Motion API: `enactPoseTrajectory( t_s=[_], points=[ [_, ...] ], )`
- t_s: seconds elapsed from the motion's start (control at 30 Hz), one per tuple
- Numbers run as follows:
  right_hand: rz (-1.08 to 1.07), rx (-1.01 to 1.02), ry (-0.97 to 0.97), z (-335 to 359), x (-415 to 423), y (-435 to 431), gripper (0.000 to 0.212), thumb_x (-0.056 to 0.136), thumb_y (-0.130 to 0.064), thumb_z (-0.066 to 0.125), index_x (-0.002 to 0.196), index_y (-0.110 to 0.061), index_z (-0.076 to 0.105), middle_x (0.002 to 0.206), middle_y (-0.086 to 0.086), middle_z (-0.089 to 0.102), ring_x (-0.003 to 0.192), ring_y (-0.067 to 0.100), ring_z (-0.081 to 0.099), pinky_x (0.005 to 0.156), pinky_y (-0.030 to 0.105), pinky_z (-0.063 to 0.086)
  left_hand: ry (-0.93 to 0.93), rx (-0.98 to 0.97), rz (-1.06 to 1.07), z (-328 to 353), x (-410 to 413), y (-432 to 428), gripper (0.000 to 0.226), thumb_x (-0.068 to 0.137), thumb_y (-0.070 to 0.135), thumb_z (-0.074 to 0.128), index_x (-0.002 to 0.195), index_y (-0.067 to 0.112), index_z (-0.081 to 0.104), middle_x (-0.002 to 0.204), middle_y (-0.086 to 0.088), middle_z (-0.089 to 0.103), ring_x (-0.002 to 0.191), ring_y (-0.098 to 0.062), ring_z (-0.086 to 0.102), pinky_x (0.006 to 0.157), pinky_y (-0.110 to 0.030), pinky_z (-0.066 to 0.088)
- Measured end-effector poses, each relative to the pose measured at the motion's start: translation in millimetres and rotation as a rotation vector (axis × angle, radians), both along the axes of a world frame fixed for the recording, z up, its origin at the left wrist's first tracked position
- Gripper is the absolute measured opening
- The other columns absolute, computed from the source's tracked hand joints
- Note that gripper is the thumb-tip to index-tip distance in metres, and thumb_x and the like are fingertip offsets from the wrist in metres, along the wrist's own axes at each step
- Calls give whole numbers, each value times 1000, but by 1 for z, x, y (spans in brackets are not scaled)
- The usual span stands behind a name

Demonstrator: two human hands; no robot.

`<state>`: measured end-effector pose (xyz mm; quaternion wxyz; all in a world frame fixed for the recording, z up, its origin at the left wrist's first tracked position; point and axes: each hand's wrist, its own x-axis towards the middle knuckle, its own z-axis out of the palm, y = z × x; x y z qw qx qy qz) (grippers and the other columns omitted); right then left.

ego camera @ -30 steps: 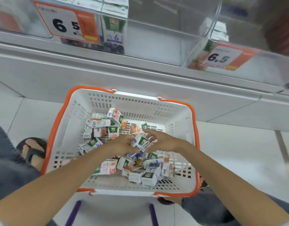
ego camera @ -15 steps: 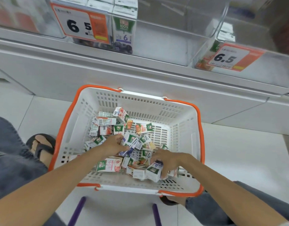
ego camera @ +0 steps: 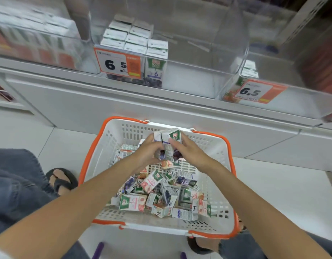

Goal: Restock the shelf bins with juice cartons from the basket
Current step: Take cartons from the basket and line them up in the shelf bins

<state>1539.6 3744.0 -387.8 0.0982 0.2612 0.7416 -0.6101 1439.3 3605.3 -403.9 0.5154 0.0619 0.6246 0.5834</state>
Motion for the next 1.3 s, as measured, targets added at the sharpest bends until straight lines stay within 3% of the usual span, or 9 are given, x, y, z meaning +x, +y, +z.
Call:
enactPoseTrajectory(
  t_s=[0.13,0.33,0.47,0.6,0.77,0.87,1.0,1.2,1.3],
  points=[
    [47,-126,35,38,-7,-3,32,99,-28,52,131,-31,50,122,-1,66,101,12,67,91,33,55,154,-26,-152,38,-10,-7,76,73,11,81,125,33,30,111,-6,66,95,-21,67,95,-46,52],
    [154,20,137,121,-31,3,90,82,-9,75,152,-29,23,132,0,57,117,10,56,99,26,47,322,125,-198,106,-37,-14,87,67,-7,78,134,35,42,116,-2,65,100,-18,69,86,-36,57],
    [113,53,368,179,-58,12,75,75,12,73,136,-20,42,111,4,64,90,9,65,77,22,53,552,226,-224,166,-67,-1,100,63,3,85,141,40,34,119,-1,64,106,-19,66,89,-37,56],
    [-108,192,530,216,-90,36,59,72,4,79,123,-6,50,101,6,67,85,13,65,70,27,54,996,187,-165,209,-106,16,119,56,39,90,150,39,17,144,-1,44,131,-11,44,103,-31,44],
    [-352,376,636,211,-140,75,65,68,-11,87,117,-11,45,102,-1,63,75,-9,62,64,11,49,1605,-368,-469,203,-166,27,120,63,77,66,155,24,10,162,-3,13,150,-23,0,121,-47,7],
    [-379,482,629,194,-172,91,66,66,-15,88,114,-14,43,97,-13,57,74,-20,58,59,1,42,1695,-544,-567,179,-183,33,117,67,87,46,154,17,11,161,-5,14,149,-25,5,120,-49,11],
    [-152,381,404,172,-212,103,74,70,-27,86,130,-15,45,117,-3,61,100,7,63,79,19,53,1755,-546,-498,159,-188,32,119,66,90,34,153,11,13,161,-8,17,148,-24,13,120,-45,16],
    [130,48,107,153,-229,103,20,91,-43,61,107,-43,48,116,-8,66,100,11,66,73,34,58,1772,-532,-476,159,-186,31,115,67,89,33,152,12,19,159,-6,21,147,-24,15,120,-42,16],
    [107,94,85,153,-229,97,43,93,-38,60,132,-35,41,127,-4,60,108,14,64,81,36,58,1759,-541,-486,162,-184,31,112,71,86,38,152,12,18,160,-6,20,148,-24,13,120,-43,14]
  ],
)
